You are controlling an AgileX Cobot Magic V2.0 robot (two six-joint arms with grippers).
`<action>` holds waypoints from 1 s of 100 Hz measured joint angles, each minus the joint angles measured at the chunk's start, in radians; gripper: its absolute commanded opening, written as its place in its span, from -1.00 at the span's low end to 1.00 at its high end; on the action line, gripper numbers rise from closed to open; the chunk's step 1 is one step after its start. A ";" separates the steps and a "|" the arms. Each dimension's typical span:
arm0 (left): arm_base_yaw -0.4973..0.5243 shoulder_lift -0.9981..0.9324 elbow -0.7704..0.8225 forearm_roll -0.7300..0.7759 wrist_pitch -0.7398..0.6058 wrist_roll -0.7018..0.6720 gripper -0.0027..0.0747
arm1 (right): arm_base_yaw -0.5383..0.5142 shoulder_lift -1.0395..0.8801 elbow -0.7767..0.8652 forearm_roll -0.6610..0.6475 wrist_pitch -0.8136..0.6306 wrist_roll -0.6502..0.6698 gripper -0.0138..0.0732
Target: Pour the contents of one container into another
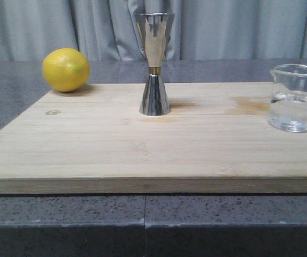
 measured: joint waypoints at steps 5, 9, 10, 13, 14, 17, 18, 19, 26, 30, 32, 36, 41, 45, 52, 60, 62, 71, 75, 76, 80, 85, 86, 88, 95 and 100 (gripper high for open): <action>0.000 0.000 0.000 0.002 0.000 0.000 -0.86 | 0.000 0.000 0.000 0.000 0.000 0.000 -0.73; 0.000 0.000 -0.001 0.013 -0.001 0.000 -0.73 | 0.000 0.000 0.000 0.000 0.000 0.000 -0.61; 0.000 0.000 -0.001 0.018 -0.001 0.000 -0.67 | 0.000 0.000 0.000 0.000 0.000 0.000 -0.58; 0.000 0.000 -0.001 0.029 -0.001 0.002 -0.53 | 0.000 0.000 0.000 0.000 0.000 0.000 -0.44; 0.000 0.000 -0.001 0.032 -0.001 0.002 -0.45 | 0.000 0.000 0.000 0.000 0.000 -0.002 -0.41; 0.000 0.000 -0.001 0.049 -0.001 0.002 -0.28 | 0.000 0.000 0.000 0.000 0.000 -0.002 -0.29; 0.000 0.000 -0.001 0.052 -0.001 0.002 -0.24 | 0.000 0.000 0.000 0.000 0.000 -0.002 -0.23; 0.000 0.000 -0.001 0.055 -0.001 0.002 -0.15 | 0.000 0.000 0.000 0.000 0.000 -0.002 -0.19; 0.000 0.000 -0.001 0.081 0.002 0.002 0.20 | 0.000 0.000 0.000 -0.006 0.000 -0.002 0.10; 0.000 0.000 -0.001 0.083 0.002 0.002 0.30 | 0.000 0.000 0.000 -0.006 0.000 -0.002 0.24; 0.000 0.000 -0.001 0.091 0.002 0.002 0.34 | 0.000 0.000 0.000 -0.006 0.000 -0.002 0.29; 0.000 0.000 -0.001 0.091 0.003 0.002 0.36 | 0.000 0.000 0.000 -0.006 0.003 -0.002 0.35; 0.000 0.000 -0.001 0.091 0.003 0.002 0.34 | 0.000 0.000 0.000 -0.006 0.004 -0.002 0.37; 0.000 0.000 -0.001 0.091 0.003 0.002 0.32 | 0.000 0.000 0.000 -0.006 0.006 -0.002 0.37; 0.000 0.000 -0.001 0.091 0.003 0.002 0.29 | 0.000 0.000 0.000 -0.006 0.006 -0.002 0.37; 0.000 0.000 -0.001 0.091 0.003 0.002 0.25 | 0.000 0.000 0.000 -0.006 0.006 -0.002 0.37; 0.000 0.000 -0.001 0.091 0.005 0.002 0.24 | 0.000 0.000 0.000 -0.006 0.006 -0.002 0.37; 0.000 0.000 -0.001 0.091 0.005 0.002 0.20 | 0.000 0.000 0.000 -0.006 0.006 -0.002 0.37; 0.000 0.000 -0.001 0.091 0.005 0.002 0.20 | 0.000 0.000 0.000 -0.006 0.006 -0.002 0.37; 0.000 0.000 -0.001 0.091 0.005 0.002 0.20 | 0.000 0.000 0.000 -0.006 0.006 -0.002 0.37; 0.000 0.000 -0.001 0.077 0.005 0.002 0.20 | 0.000 0.000 0.000 -0.006 0.009 -0.002 0.37; 0.000 0.000 -0.001 0.059 0.005 0.002 0.20 | 0.000 0.000 0.000 0.000 0.011 -0.002 0.37; 0.000 0.000 -0.001 0.057 0.005 0.002 0.20 | 0.000 0.000 0.000 0.000 0.011 -0.002 0.37; 0.000 0.000 -0.001 0.051 0.005 0.002 0.20 | 0.000 0.000 0.000 0.000 0.014 -0.002 0.37; 0.000 0.000 -0.001 0.037 0.005 0.002 0.20 | 0.000 0.000 0.000 0.000 0.024 -0.002 0.37; 0.000 0.000 -0.001 0.032 0.005 0.002 0.22 | 0.000 0.000 0.000 0.000 0.028 -0.002 0.38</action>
